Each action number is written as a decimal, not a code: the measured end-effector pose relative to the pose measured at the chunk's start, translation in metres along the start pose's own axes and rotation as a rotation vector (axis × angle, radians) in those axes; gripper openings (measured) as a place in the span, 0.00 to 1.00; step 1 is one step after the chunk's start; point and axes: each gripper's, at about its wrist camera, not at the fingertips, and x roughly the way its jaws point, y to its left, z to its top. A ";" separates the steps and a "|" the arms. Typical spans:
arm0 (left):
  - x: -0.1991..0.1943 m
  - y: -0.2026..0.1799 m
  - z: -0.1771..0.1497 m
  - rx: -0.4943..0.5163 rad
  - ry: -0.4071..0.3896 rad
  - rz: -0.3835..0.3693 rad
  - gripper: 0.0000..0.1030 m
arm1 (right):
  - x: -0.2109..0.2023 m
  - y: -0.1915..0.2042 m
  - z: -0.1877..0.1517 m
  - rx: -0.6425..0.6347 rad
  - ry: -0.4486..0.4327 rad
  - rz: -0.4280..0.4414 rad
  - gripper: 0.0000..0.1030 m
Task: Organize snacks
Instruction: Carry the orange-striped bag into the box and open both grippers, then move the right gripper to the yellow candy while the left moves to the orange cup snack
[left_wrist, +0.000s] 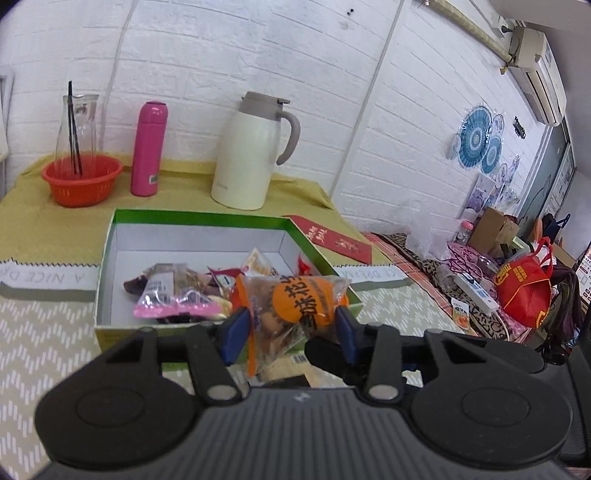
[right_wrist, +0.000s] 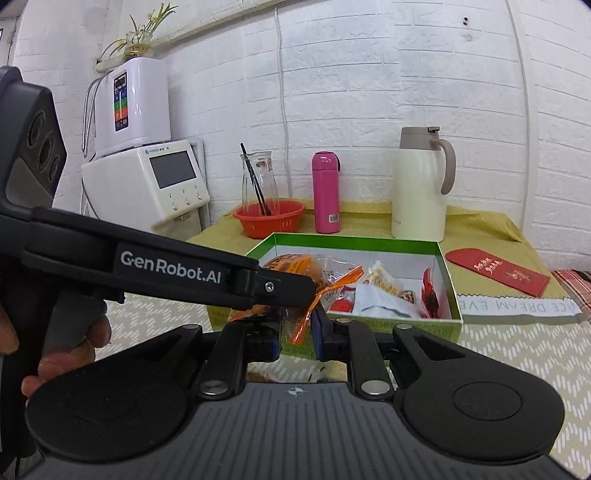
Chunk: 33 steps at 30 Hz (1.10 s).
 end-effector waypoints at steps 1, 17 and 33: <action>0.005 0.003 0.005 -0.002 0.000 0.002 0.41 | 0.006 -0.003 0.003 0.007 -0.003 0.002 0.30; 0.088 0.045 0.031 -0.024 0.042 0.038 0.41 | 0.086 -0.035 0.006 0.049 0.019 0.025 0.30; 0.087 0.053 0.023 -0.037 -0.039 0.170 0.82 | 0.098 -0.035 -0.006 -0.061 0.006 -0.085 1.00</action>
